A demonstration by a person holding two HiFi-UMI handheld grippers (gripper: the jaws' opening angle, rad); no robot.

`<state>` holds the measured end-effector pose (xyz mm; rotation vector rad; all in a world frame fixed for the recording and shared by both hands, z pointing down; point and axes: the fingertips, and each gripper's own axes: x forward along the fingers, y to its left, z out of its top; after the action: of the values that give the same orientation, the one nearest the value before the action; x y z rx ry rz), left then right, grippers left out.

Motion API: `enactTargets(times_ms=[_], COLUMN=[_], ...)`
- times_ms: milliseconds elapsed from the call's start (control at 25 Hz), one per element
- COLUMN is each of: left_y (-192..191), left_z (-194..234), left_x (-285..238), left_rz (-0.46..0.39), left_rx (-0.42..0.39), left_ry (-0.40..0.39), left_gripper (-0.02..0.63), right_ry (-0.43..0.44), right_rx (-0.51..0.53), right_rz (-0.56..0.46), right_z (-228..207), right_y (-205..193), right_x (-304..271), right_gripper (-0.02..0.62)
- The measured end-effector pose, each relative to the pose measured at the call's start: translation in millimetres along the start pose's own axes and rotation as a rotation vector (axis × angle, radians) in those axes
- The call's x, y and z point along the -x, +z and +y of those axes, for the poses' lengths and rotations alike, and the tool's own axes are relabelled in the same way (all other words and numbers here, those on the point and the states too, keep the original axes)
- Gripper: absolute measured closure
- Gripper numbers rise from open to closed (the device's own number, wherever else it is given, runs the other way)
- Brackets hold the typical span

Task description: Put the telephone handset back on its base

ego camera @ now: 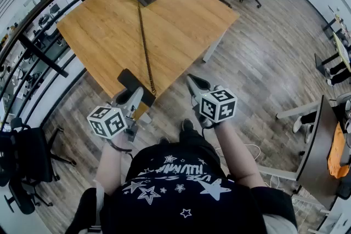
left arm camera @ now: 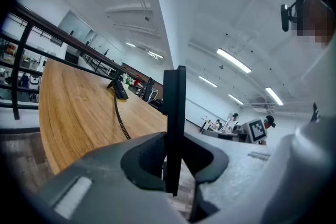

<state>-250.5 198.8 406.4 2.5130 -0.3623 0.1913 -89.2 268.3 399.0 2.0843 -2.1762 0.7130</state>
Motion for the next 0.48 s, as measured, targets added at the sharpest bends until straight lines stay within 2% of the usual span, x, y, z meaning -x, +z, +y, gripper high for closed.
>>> enactTargets(times_ms=[240, 480], left_y=[4.3, 0.5], left_z=[8.3, 21.5], left_x=[-0.8, -1.6], left_rz=[-0.005, -0.006], left_rx=[-0.002, 0.037], left_ry=[0.006, 0.015], left_gripper=[0.522, 0.522], right_ry=[0.009, 0.012], right_rx=[0.010, 0.012], right_rz=[0.012, 0.038], right_z=[1.6, 0.7], right_y=[0.4, -4.0], right_x=[-10.8, -23.2], right_gripper=[0.598, 0.598])
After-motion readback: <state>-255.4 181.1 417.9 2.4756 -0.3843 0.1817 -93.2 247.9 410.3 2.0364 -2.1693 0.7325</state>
